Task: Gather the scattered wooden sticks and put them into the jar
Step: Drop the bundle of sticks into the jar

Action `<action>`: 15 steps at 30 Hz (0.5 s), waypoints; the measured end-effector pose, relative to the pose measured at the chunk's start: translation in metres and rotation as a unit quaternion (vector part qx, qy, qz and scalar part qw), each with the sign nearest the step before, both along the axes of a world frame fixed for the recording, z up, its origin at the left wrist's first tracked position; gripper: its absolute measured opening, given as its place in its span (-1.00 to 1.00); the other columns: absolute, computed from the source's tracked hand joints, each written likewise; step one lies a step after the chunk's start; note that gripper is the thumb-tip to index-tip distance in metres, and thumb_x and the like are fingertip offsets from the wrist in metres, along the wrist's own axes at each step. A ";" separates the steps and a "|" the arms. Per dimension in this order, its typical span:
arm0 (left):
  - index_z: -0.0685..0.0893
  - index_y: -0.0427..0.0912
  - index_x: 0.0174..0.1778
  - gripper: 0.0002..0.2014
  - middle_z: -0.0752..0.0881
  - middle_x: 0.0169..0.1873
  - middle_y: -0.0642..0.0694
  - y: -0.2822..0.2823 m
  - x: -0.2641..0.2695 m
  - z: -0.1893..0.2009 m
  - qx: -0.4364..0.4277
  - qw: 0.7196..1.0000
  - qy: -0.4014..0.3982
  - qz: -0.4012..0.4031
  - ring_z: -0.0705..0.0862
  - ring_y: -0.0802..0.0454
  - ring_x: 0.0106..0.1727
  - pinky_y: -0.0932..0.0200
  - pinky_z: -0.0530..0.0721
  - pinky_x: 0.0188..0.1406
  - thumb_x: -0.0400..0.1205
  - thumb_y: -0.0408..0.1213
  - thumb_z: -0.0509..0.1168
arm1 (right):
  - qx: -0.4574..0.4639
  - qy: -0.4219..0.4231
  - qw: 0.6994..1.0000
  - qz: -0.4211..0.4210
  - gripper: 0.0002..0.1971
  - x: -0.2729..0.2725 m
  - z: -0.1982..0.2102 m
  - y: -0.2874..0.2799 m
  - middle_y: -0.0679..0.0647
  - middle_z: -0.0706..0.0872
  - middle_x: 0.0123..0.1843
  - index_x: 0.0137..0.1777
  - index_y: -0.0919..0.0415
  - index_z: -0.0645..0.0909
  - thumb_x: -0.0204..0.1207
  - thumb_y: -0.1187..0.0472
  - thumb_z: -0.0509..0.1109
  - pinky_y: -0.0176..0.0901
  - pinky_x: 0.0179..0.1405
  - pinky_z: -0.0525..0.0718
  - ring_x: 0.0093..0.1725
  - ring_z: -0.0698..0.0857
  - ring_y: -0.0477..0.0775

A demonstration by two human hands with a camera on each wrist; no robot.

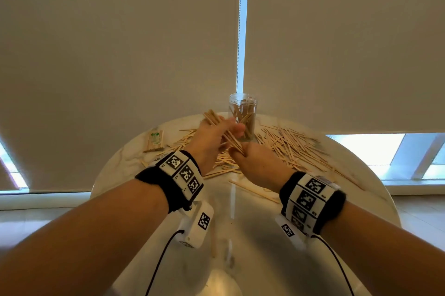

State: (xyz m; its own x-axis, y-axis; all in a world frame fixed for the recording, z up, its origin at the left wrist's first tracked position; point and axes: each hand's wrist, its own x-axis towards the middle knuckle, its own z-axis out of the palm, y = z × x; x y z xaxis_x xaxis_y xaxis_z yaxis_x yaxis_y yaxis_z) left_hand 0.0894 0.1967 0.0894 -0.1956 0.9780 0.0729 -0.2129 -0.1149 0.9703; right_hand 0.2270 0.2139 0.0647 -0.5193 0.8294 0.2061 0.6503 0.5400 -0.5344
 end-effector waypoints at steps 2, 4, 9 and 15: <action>0.53 -0.10 0.30 -0.56 0.84 0.06 -0.17 0.007 -0.011 0.008 -0.009 0.997 -0.033 0.063 0.83 -0.16 0.10 -0.22 0.69 0.25 0.63 0.07 0.41 | -0.001 -0.033 0.999 -0.003 -0.59 0.005 0.000 0.002 0.03 0.60 -0.34 -0.21 0.12 0.51 0.78 -0.09 0.10 -0.06 -0.30 0.53 -0.36 0.55 0.02; 0.55 -0.08 0.29 -0.60 0.85 0.02 -0.16 0.011 -0.019 0.015 -0.025 0.996 -0.034 0.082 0.83 -0.16 0.08 -0.22 0.72 0.21 0.68 0.12 0.31 | -0.002 -0.062 0.998 -0.003 -0.62 0.008 0.000 0.003 0.02 0.62 -0.30 -0.21 0.06 0.49 0.78 -0.11 0.10 -0.11 -0.30 0.49 -0.33 0.56 0.01; 0.59 -0.31 0.02 -0.65 0.83 -0.23 -0.27 0.016 -0.012 0.012 -0.046 0.995 0.085 0.026 0.84 -0.18 -0.19 -0.02 0.83 -0.19 0.84 -0.09 0.07 | -0.008 -0.066 0.998 0.008 -0.68 0.006 0.003 0.008 -0.01 0.60 -0.30 -0.07 0.10 0.59 0.76 -0.09 0.16 -0.20 -0.35 0.45 -0.35 0.55 -0.04; 0.68 -0.23 -0.16 -0.64 0.82 -0.29 -0.16 0.040 -0.015 -0.001 -0.012 0.916 0.388 0.102 0.82 -0.11 -0.27 -0.09 0.82 -0.07 0.76 -0.03 0.19 | -0.057 0.006 0.998 0.009 -0.49 -0.001 0.003 0.020 -0.01 0.60 -0.38 -0.14 0.15 0.64 0.68 -0.30 0.19 -0.16 -0.41 0.51 -0.48 0.51 -0.06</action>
